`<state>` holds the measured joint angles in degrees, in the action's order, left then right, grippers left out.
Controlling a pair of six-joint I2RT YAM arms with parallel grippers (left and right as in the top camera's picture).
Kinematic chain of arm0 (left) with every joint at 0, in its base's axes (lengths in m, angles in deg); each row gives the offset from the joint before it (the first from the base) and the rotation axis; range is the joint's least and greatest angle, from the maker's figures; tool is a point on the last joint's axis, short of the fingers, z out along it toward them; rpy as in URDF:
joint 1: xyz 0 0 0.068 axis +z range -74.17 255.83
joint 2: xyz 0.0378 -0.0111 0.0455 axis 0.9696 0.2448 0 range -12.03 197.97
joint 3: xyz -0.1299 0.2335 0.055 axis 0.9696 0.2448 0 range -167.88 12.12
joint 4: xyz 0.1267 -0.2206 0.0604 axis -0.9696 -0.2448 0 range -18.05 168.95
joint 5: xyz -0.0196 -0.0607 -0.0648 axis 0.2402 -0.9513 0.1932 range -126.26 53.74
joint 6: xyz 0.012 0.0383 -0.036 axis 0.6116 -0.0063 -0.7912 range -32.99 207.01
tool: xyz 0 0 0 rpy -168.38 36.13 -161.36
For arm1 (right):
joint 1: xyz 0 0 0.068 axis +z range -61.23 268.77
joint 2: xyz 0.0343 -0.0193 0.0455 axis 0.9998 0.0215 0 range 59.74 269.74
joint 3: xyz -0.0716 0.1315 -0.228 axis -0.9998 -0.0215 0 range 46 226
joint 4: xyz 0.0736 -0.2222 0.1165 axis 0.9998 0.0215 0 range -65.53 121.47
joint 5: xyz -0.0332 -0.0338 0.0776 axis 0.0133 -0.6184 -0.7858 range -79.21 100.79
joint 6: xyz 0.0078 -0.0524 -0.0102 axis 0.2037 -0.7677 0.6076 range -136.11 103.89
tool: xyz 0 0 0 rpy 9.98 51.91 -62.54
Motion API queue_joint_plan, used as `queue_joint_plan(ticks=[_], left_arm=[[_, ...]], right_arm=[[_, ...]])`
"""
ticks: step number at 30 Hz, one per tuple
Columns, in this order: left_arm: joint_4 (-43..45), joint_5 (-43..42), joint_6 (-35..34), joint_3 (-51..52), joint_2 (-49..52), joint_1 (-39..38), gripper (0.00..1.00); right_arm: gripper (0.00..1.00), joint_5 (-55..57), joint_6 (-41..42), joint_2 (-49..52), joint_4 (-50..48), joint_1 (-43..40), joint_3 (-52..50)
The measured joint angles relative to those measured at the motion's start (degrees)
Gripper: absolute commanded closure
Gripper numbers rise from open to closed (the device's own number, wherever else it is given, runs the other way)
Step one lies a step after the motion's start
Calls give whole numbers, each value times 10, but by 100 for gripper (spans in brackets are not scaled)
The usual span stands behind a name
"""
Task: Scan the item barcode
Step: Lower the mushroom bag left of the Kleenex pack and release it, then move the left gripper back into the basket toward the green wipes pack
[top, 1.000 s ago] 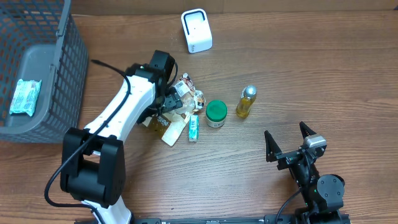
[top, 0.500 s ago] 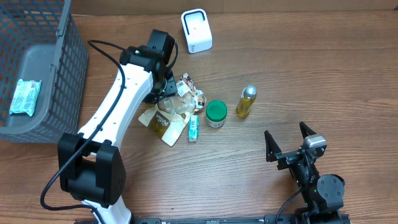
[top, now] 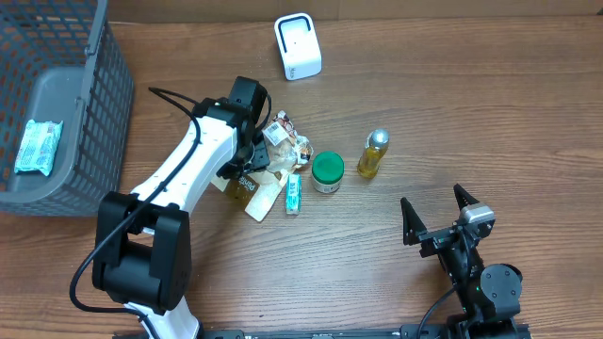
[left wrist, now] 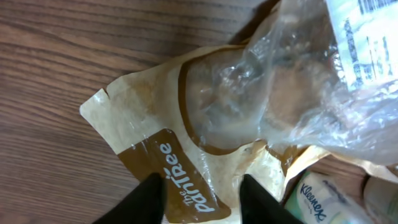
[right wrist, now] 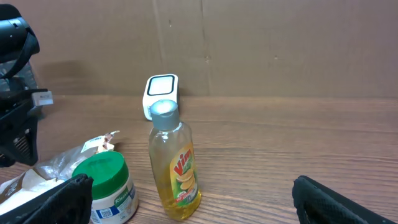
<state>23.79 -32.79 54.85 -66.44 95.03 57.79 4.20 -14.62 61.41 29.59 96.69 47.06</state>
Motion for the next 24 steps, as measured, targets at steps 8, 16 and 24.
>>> queue_joint_plan(ticks=[8, 16, 24], left_arm=[[-111, 17, 46, -160, 0, 16, 46], [-176, 200, 133, -496, -5, 79, 32], [-126, 260, 259, -554, -10, 180, 31]], right_arm=[[0, 0, 0, 0, 0, 0, 0], [0, 0, 0, 1, 0, 0, 0], [0, 0, 0, 1, 0, 0, 0]])
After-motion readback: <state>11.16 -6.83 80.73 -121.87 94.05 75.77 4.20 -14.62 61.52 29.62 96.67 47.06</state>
